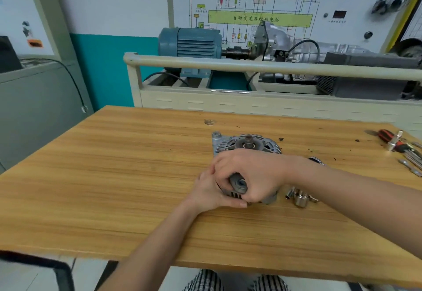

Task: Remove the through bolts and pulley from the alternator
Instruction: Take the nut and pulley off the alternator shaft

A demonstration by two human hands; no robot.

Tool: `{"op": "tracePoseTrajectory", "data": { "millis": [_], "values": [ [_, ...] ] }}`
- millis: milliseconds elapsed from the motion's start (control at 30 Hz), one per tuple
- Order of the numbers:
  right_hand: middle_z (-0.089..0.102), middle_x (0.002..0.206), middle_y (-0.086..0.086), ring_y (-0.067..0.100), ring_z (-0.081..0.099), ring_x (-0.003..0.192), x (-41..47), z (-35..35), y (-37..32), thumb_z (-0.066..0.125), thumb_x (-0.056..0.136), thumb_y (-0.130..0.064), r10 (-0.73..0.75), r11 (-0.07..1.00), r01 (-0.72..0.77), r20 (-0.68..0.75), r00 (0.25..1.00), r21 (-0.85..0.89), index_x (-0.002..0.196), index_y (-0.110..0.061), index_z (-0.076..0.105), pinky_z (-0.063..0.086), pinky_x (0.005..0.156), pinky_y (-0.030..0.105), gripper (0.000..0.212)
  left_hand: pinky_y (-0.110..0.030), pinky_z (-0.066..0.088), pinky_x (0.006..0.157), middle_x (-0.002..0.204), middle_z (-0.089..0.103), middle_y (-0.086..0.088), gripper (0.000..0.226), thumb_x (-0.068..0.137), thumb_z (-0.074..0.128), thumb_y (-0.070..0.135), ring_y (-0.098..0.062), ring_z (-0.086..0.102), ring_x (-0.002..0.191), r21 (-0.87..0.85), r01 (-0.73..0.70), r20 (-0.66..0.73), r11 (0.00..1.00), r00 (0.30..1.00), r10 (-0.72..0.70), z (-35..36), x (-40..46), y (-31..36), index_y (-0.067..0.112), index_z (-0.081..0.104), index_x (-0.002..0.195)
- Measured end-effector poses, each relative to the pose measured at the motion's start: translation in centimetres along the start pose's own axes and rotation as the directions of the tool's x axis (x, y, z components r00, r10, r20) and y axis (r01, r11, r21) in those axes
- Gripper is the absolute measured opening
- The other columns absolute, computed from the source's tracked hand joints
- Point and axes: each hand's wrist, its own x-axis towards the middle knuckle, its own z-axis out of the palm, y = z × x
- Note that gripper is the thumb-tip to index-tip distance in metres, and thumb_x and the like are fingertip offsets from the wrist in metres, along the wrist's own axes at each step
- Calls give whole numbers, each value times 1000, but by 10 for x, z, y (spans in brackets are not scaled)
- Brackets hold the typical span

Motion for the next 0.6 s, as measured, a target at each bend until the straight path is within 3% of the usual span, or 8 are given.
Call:
{"op": "tracePoseTrajectory", "data": {
  "millis": [100,167,233,367,500,600],
  "values": [
    [52,73,-17,23,54,108,-2,0,1,73,56,6,-35,995,39,-53,998,87,65,-23,52,47,87,37,37,-37,24,112,140,47,9,113,37,70,77,-13,34,134,95,8,-32,995,999,-5,4,3,-6,33,44,138],
    [53,71,-16,19,56,105,0,1,1,69,55,8,-40,995,47,-80,996,92,63,-23,52,48,87,41,37,-36,30,104,134,55,3,88,57,79,58,-19,42,129,173,10,-136,985,991,14,10,5,-9,26,51,134],
    [53,72,-17,17,57,100,1,1,3,68,54,7,-31,995,40,-88,996,93,63,-22,54,48,86,44,33,-36,31,98,129,58,-2,65,72,74,46,-25,46,125,211,20,-205,977,979,25,14,8,-11,23,55,130],
    [53,70,-16,6,55,93,2,2,2,68,54,7,-30,994,41,-102,994,104,62,-19,56,48,88,46,30,-37,36,95,129,58,-8,42,89,56,30,-30,50,120,264,44,-230,964,973,18,15,13,-12,17,55,129],
    [58,70,-7,2,52,97,-2,2,3,70,54,9,-11,992,24,-101,995,125,63,-9,60,45,92,44,22,-35,45,78,113,66,-12,28,88,55,17,-32,59,104,195,-58,-274,979,955,112,14,12,-10,8,63,114],
    [62,72,-6,6,53,104,-6,-1,3,70,54,10,23,987,-1,-136,990,161,64,-7,62,45,94,40,21,-32,44,62,90,71,-11,27,80,52,25,-30,64,83,45,-126,-350,991,927,134,9,6,-6,6,68,90]
  ]
}}
